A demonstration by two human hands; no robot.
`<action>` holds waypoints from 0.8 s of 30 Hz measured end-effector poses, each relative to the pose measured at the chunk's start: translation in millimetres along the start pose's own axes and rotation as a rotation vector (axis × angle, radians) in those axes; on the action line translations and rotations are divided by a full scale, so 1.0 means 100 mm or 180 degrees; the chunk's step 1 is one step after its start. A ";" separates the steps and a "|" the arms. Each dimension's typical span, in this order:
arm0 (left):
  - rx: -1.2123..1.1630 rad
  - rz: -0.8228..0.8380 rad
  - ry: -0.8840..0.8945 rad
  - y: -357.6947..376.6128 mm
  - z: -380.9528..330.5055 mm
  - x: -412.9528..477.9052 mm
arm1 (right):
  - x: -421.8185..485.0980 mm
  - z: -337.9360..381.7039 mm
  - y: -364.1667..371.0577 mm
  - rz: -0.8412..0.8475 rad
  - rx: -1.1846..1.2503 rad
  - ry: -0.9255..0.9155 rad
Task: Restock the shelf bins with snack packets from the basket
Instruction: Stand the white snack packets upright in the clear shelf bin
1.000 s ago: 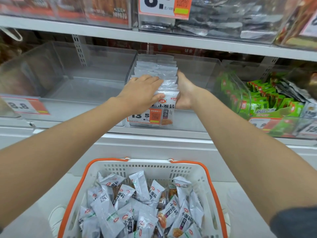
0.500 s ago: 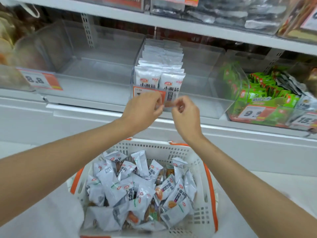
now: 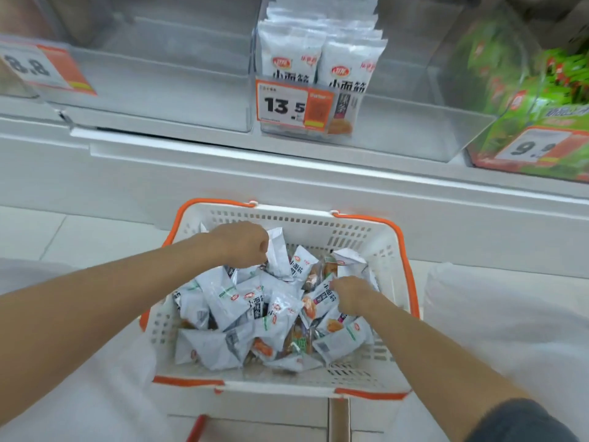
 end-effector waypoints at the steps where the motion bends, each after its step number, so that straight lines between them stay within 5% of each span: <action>1: -0.0024 0.0021 0.0022 0.00 0.00 0.01 | 0.03 0.06 0.09 -0.0111 -0.0382 0.0017; 10: -0.0271 0.0073 0.0179 0.01 -0.13 0.01 | -0.08 0.18 -0.04 -0.0699 -0.1598 -0.0345; 19: -0.0712 0.0211 0.0407 -0.07 -0.27 -0.03 | -1.07 0.01 -1.42 -0.1913 0.0049 -0.0868; 24: -0.1388 0.0056 0.0681 -0.25 -0.26 -0.03 | -1.31 -0.34 -1.82 -0.2015 0.1744 -0.0716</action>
Point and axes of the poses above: each hand's wrist, its own x-axis towards the middle knuckle, its own y-axis out of the palm, z = x × y, the point moved 3 cm from there along x, towards the middle knuckle, and after that the axes turned 12 degrees about -x, right-handed, at the moved point
